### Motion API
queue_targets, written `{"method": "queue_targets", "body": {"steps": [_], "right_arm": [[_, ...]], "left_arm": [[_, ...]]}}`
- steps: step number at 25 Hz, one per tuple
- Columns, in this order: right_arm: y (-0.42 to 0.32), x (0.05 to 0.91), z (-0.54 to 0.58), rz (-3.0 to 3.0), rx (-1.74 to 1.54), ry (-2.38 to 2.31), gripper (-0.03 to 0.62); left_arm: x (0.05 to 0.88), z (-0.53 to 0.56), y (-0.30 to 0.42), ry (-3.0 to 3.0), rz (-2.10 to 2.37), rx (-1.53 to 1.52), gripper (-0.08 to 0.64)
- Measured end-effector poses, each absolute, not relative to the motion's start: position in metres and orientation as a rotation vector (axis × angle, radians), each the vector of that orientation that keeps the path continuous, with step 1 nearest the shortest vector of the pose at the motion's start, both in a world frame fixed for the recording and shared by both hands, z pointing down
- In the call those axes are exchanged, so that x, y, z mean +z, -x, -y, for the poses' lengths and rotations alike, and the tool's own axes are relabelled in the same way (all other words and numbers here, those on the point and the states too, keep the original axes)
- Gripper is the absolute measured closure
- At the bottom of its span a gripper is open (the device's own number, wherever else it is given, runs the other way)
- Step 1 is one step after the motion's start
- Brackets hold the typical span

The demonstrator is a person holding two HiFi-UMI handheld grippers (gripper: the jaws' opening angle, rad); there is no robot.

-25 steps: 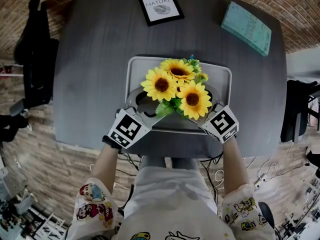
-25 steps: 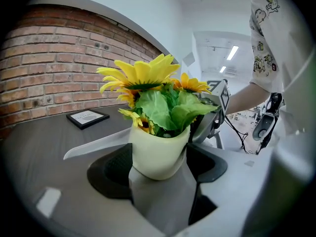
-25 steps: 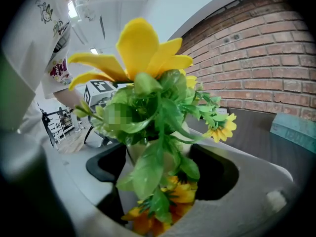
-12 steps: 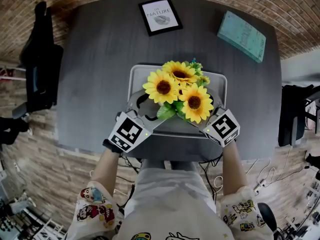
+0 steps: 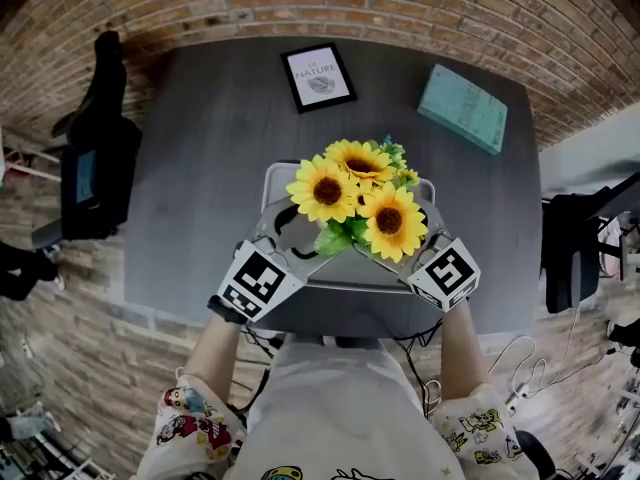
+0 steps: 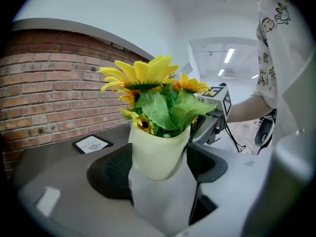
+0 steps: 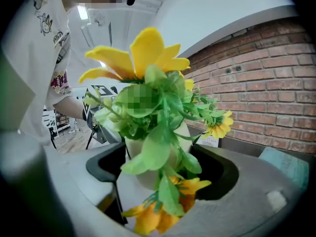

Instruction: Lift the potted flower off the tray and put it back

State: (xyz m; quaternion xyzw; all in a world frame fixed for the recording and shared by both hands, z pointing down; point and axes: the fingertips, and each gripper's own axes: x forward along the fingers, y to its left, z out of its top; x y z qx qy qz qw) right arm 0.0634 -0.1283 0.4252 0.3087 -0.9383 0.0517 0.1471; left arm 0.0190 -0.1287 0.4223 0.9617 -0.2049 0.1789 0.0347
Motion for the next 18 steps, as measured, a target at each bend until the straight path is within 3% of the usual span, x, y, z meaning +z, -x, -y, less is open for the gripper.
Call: {"method": "queue_targets", "body": {"steps": [18], "right_arm": [[-0.062,0.342,0.101,2.744,-0.054,-0.914,0.168]], "left_arm": [[0.344,0.101,-0.018,-3.013,0.756,0.517,0.190]]}}
